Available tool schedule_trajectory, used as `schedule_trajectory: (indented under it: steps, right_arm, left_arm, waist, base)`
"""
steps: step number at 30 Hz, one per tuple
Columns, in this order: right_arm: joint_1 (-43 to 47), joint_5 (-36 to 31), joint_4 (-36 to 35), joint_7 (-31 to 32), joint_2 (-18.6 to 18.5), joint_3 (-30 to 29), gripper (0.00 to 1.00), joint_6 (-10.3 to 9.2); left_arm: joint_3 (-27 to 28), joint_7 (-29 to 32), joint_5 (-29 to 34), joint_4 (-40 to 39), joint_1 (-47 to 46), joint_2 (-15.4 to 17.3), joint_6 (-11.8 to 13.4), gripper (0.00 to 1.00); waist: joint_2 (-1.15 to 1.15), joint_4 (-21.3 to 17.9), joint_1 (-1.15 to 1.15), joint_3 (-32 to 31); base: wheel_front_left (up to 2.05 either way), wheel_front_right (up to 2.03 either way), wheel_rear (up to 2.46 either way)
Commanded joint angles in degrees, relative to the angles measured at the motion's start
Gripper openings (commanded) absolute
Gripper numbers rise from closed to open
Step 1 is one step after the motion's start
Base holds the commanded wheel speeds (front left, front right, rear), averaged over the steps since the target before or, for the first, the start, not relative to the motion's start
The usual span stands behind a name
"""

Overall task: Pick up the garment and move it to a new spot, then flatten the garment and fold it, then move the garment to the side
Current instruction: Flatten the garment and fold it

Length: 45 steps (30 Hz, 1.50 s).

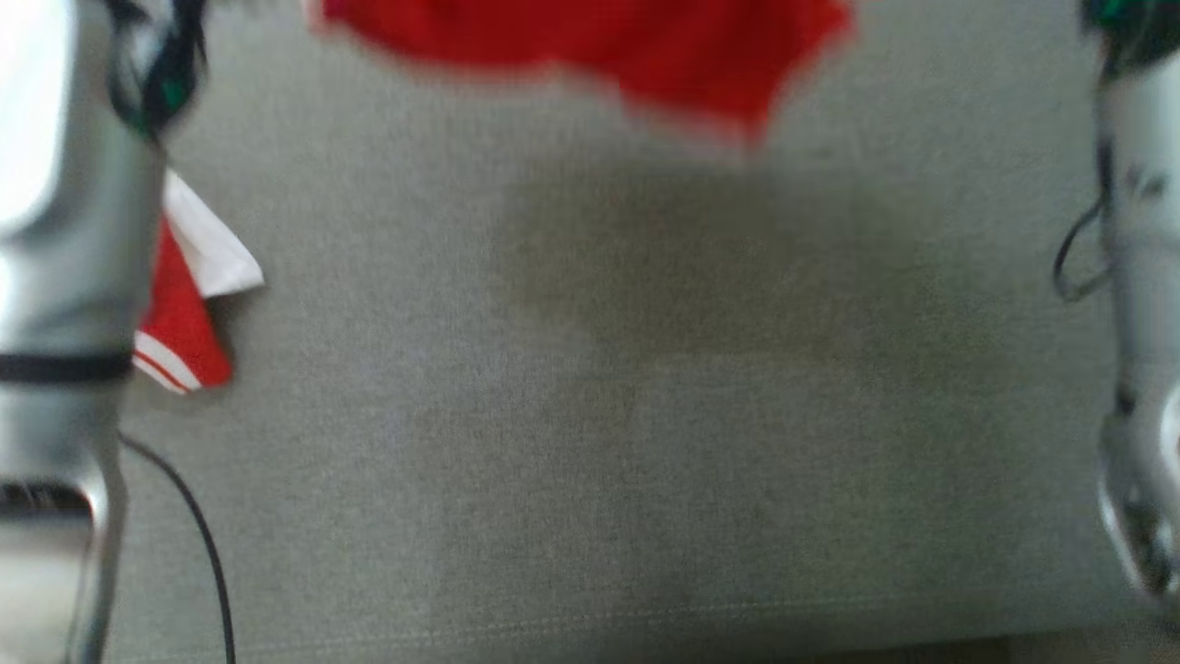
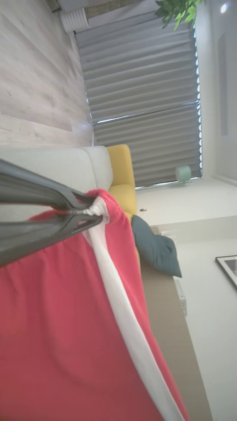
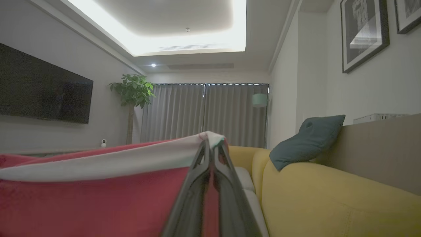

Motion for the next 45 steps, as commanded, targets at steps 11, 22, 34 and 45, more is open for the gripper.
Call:
schedule_trajectory:
  steps: [11,22,34,45]
  right_arm:
    - [-4.2,-1.7,5.7,-4.1,3.7,-3.3,0.0,0.37]
    - [30.2,6.9,-0.1,-4.2,3.3,1.1,0.0,0.37]
    - [52.7,13.1,-5.7,-3.0,1.5,4.8,0.0,0.37]
    - [63.4,14.1,-13.5,0.4,-0.1,2.9,0.0,0.37]
  left_arm:
    - [4.0,-3.6,-3.1,10.1,-4.0,-2.7,-0.1,0.0]
    - [10.0,-3.7,-5.2,10.9,26.8,-9.4,0.9,0.0]
    - [15.5,-3.7,-1.9,6.5,48.4,-12.0,1.7,0.0]
    - [15.9,-3.7,1.1,1.5,59.6,-12.2,0.2,0.0]
  waist:
    - [0.0,-1.1,-0.01,7.1]
    - [0.0,-2.1,-0.01,0.1]
    - [0.0,-1.5,-0.01,-10.1]
    - [0.0,0.1,-0.01,-16.0]
  base:
    - [0.0,0.0,0.0]
    - [0.0,0.0,0.0]
    - [0.0,0.0,0.0]
    - [0.0,0.0,0.0]
